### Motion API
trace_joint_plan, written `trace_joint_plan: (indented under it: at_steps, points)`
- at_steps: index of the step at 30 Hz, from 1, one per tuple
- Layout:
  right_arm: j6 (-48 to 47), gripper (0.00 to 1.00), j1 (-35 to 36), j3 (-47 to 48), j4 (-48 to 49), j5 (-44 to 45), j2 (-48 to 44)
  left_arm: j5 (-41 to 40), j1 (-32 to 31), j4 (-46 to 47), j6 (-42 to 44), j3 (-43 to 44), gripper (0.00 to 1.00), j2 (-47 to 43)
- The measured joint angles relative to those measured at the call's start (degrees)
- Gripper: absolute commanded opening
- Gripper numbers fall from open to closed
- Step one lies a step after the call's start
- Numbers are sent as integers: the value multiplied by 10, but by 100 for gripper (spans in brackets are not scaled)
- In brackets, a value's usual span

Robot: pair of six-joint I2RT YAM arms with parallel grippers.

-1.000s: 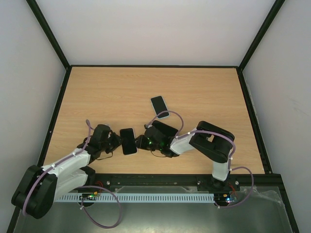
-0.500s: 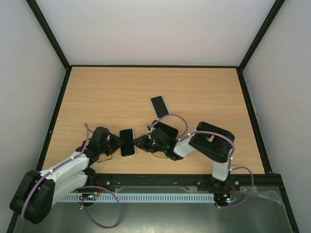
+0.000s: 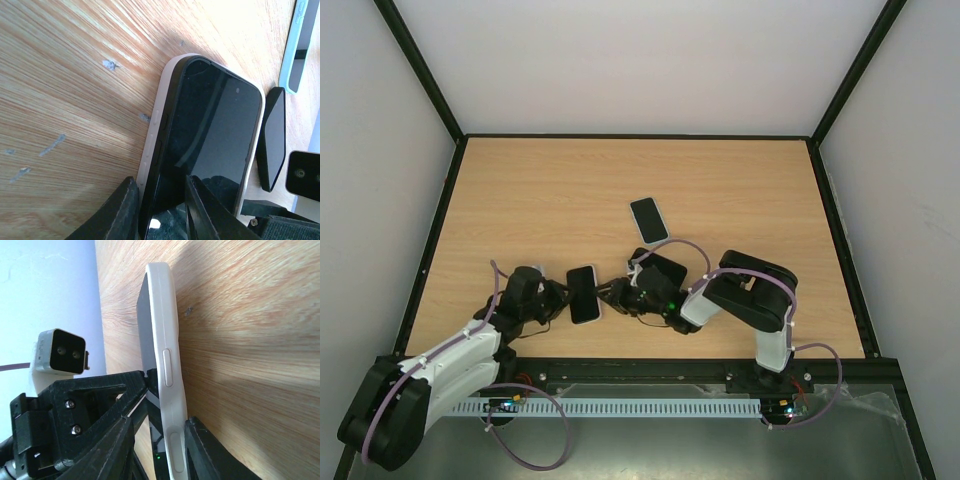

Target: Put the phone into the phone case

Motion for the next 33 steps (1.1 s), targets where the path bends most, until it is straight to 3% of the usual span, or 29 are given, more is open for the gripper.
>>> trace_joint_plan:
  at_steps: [20,30,33]
  points:
    - [42,32,-2,-16,92,-36,37,37,-1,19,-20,-16,32,-10]
    - [28,13,-2,-11,69,-46,38,44,-1,13,-22,-17,33,-18]
    - [14,10,-2,-11,57,-43,38,45,-1,7,-21,-17,40,-28]
